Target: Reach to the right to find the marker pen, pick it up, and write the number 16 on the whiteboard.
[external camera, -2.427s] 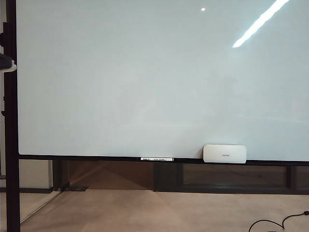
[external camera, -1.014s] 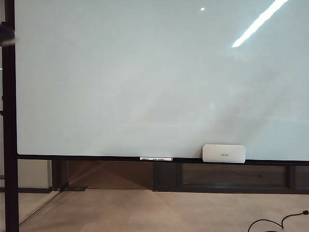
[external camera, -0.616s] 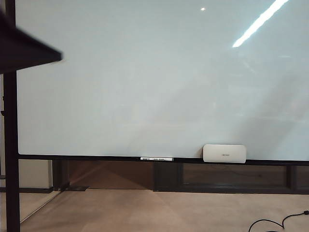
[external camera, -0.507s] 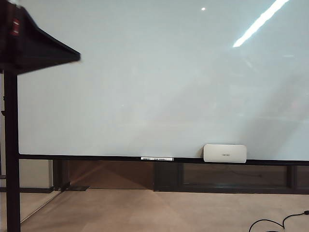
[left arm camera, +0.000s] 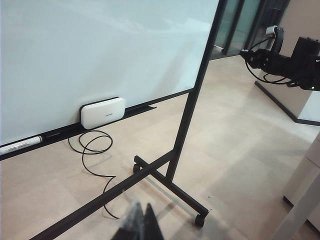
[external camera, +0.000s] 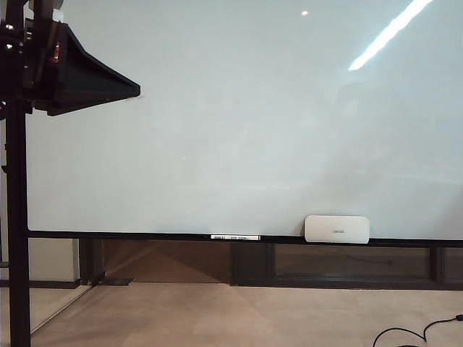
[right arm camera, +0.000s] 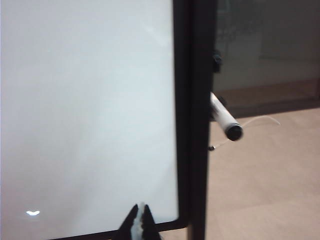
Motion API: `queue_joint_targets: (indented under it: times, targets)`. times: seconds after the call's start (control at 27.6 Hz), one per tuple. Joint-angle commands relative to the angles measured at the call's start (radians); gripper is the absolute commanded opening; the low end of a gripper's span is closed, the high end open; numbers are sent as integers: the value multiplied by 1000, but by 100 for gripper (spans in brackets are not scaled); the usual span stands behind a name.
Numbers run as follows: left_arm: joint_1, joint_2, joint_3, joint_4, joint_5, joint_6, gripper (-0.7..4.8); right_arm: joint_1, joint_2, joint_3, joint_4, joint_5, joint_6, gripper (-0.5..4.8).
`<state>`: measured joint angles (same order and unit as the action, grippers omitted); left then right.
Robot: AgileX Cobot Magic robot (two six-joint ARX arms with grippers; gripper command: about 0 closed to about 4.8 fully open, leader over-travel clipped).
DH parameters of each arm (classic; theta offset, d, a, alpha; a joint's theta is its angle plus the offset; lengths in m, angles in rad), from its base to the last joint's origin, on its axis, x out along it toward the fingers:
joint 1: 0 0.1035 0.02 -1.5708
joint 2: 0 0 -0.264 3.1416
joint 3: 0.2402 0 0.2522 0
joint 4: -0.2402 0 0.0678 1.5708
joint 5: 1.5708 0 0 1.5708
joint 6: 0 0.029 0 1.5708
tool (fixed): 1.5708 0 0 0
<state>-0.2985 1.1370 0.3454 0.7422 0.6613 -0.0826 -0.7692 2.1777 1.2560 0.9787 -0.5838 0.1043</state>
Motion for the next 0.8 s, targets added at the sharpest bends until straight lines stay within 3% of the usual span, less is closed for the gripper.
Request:
queue_joint_targets:
  times: [0.04,0.14,0.29,0.36,0.51,0.8]
  targets:
    - [0,-1,3,-5,-15,32,-6,-9,60,137,-80,-6,-35,-5]
    - [0,-1,3,-14,-46,49,-6,-32,120,243,-113,-79,-28,-5]
    - [0,0,3,-46,-79,72,-6,-66,181,306,-122,-68,-60,-5]
    - [0,5,3,-47,-83,73,-6,-75,181,309,-166,-66,-8,-5]
    - [0,23,3,-46,-93,75,-6,-75,230,373,-197,-101,-88,-3]
    - [0,30,3,-45,-109,71,-6,-78,437,665,-214,-164,-90,14]
